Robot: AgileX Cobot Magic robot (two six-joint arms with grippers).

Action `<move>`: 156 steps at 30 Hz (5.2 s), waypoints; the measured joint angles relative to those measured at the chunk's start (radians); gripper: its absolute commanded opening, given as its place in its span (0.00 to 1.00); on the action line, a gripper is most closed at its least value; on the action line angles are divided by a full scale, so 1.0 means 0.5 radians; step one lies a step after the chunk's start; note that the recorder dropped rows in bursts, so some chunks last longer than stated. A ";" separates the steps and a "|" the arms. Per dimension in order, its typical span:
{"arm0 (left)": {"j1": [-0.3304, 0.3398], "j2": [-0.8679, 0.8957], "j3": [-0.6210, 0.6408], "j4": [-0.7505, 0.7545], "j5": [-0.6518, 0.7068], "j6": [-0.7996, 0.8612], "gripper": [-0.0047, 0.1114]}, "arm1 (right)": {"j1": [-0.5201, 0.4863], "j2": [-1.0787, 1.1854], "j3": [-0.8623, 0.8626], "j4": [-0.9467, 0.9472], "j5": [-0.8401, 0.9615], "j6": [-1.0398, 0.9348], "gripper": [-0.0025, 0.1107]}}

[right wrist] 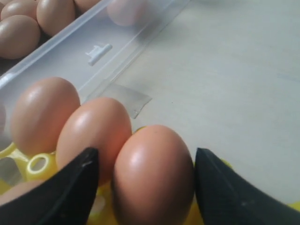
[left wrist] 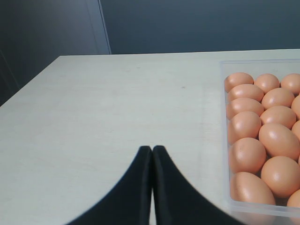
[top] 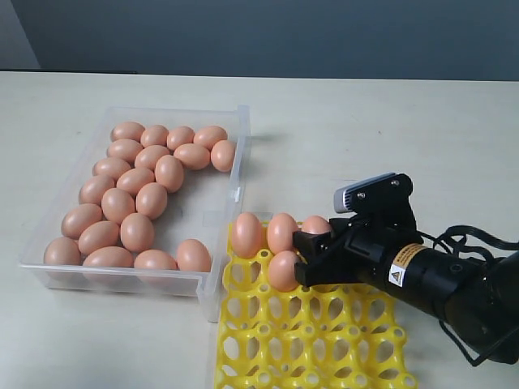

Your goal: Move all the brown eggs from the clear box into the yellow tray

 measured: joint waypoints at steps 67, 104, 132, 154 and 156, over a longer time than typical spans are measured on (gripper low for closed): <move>0.000 0.000 0.000 0.000 0.000 0.000 0.04 | -0.205 0.196 -1.564 0.176 2.819 -0.295 0.02; 0.000 0.000 0.000 0.000 0.000 0.000 0.04 | -0.205 0.055 -1.564 0.192 2.945 -0.349 0.02; 0.000 0.000 0.000 0.000 0.000 0.000 0.04 | -0.069 -0.242 -1.189 0.316 2.879 -0.477 0.02; 0.000 0.000 0.000 0.000 0.000 0.000 0.04 | -0.069 -0.315 -1.190 0.312 2.714 -0.481 0.02; 0.000 0.000 0.000 0.000 0.000 0.000 0.04 | -0.069 -0.280 -1.190 0.312 2.705 -0.494 0.02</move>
